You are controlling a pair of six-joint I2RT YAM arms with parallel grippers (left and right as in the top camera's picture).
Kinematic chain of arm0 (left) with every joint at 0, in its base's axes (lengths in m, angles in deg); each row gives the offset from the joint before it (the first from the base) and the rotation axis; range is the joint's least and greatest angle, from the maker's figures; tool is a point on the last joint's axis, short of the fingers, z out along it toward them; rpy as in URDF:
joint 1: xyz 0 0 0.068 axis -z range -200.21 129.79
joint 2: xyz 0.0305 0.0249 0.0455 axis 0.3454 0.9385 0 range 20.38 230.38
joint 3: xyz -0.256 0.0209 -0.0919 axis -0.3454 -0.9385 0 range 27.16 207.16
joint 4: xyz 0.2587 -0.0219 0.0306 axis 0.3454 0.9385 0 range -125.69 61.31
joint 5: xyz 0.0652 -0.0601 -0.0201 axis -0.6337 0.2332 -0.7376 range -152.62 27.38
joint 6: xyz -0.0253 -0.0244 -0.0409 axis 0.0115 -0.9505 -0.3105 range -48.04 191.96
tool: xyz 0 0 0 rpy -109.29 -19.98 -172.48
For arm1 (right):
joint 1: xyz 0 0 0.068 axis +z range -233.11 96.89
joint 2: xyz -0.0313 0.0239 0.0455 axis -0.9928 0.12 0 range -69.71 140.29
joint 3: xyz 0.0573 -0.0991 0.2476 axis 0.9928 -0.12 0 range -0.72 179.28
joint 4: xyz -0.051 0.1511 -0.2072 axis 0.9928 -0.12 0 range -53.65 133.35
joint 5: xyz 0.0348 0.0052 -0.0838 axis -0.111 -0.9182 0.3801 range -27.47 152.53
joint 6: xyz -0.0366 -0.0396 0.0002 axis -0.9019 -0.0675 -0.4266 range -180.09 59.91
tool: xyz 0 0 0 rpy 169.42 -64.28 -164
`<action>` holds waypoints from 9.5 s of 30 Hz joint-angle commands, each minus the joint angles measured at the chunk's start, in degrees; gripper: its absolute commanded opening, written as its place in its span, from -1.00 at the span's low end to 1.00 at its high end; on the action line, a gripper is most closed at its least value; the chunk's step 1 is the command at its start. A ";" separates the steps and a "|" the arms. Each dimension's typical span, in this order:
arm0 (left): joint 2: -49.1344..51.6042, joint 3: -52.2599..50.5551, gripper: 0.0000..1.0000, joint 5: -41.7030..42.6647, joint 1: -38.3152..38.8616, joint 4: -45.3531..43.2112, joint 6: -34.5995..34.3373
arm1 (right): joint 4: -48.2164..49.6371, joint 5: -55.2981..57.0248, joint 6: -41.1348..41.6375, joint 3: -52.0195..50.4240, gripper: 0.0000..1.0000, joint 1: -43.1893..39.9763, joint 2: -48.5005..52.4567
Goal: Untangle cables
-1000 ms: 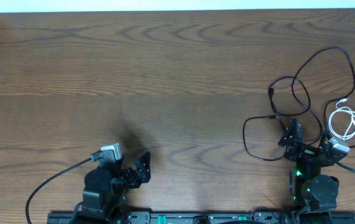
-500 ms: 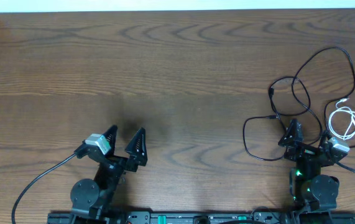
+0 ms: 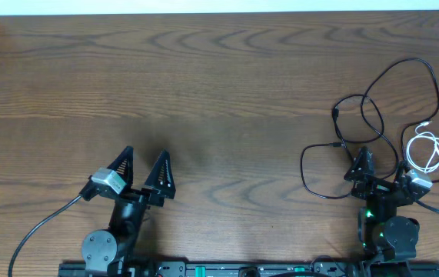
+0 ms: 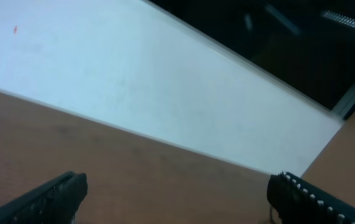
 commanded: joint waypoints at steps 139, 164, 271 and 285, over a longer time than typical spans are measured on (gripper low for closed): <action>3.74 -7.39 0.96 -8.07 -1.07 10.23 29.49 | -1.92 -15.08 -29.53 -0.11 0.98 0.20 -0.39; -0.24 -7.39 0.96 -8.26 -8.00 10.21 29.49 | -1.90 -15.08 -29.55 -0.11 0.98 0.20 -0.39; -0.07 -7.39 0.96 -8.26 -4.74 10.23 29.49 | -1.90 -15.10 -29.55 -0.11 0.99 0.22 -0.39; -0.07 -7.39 0.96 -8.26 -4.74 10.23 29.49 | -1.90 -15.10 -29.55 -0.09 0.99 0.20 -0.39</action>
